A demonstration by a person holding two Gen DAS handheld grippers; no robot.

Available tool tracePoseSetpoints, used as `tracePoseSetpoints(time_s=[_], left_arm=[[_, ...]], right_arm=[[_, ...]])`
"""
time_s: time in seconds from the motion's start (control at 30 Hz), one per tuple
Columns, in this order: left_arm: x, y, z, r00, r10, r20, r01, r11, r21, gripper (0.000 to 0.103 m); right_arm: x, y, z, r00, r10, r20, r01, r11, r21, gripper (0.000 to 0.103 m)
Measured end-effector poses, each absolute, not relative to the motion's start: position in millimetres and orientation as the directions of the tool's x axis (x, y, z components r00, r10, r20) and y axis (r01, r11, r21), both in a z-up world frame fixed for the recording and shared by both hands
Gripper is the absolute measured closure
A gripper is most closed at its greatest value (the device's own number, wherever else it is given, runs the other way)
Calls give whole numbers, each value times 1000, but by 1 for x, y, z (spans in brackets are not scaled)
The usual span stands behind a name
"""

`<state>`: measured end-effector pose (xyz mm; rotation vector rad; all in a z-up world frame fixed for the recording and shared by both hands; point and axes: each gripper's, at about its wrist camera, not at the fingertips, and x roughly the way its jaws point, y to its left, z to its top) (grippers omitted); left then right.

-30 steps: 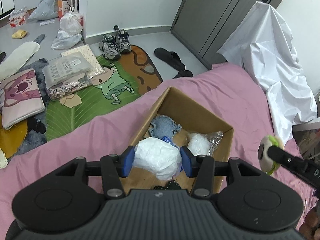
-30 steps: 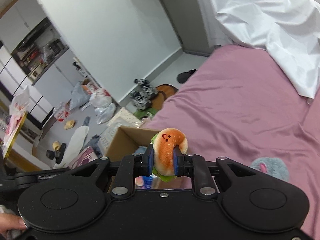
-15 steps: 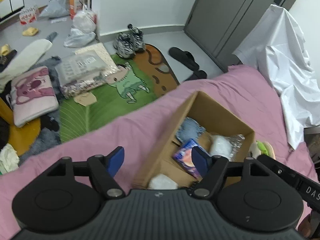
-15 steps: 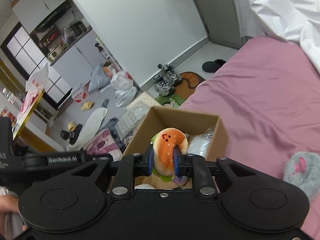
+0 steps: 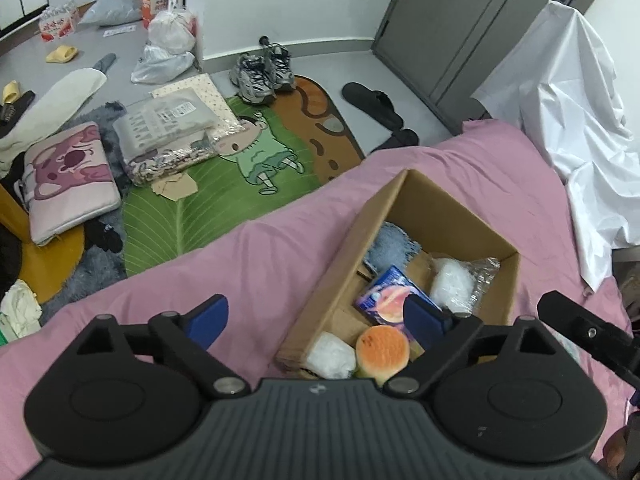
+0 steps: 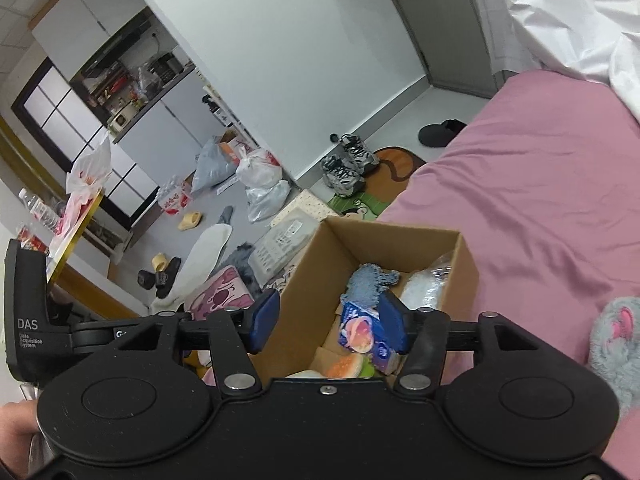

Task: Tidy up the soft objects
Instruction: 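Move both open tools back to the grey fluffy plush on the bed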

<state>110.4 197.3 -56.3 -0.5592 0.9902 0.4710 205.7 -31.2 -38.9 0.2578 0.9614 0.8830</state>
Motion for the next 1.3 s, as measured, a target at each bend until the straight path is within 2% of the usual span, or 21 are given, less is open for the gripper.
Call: tracePoseSetpoints(time_s=[0.17, 0.33, 0.5, 0.83, 0.97, 1.3], left_arm=[[111, 183, -53, 486, 109, -867, -582, 780, -228, 6], [113, 169, -50, 500, 101, -860, -559, 796, -231, 3], [114, 152, -44, 520, 111, -847, -531, 818, -219, 2], [120, 112, -33, 559, 98, -823, -470, 856, -217, 1], [121, 100, -33, 569, 103, -816, -462, 861, -213, 0], [131, 64, -25, 608, 91, -789, -404, 891, -208, 0]], right_arm=[[203, -49, -35, 308, 718, -624, -516, 677, 525, 23], [203, -72, -35, 333, 680, -653, -473, 719, 508, 19], [200, -91, -30, 369, 646, -669, -451, 753, 478, 8], [198, -131, -32, 430, 591, -683, -372, 805, 462, 5], [196, -145, -29, 462, 574, -676, -351, 818, 455, 0], [192, -174, -31, 474, 561, -679, -323, 828, 459, 0]])
